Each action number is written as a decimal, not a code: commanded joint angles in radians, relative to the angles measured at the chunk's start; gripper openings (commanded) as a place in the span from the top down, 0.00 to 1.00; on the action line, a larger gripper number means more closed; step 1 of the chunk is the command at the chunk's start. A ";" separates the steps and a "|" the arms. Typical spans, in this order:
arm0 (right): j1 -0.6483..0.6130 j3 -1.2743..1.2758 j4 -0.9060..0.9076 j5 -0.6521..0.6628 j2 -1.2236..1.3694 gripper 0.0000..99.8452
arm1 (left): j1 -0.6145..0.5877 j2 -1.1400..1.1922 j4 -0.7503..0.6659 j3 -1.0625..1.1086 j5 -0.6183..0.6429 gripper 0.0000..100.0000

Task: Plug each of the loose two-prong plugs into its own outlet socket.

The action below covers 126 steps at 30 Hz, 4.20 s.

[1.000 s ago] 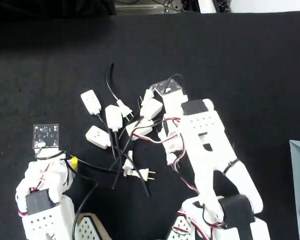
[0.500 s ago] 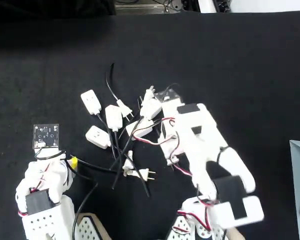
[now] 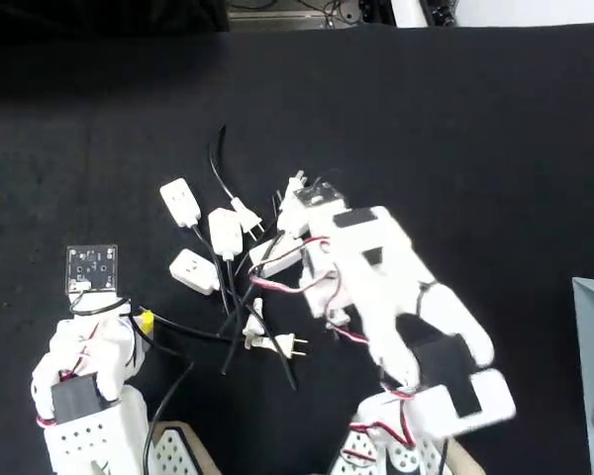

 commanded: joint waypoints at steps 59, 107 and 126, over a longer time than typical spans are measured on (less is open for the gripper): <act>0.121 0.074 0.017 -0.121 -1.092 0.99 | 0.134 0.666 0.026 -0.707 0.060 0.74; 0.043 0.539 0.038 0.129 -1.501 0.99 | 0.229 0.931 -0.169 -0.766 0.265 0.74; 0.040 0.236 0.091 0.129 -0.682 0.97 | 0.223 0.810 -0.265 -0.527 0.265 0.74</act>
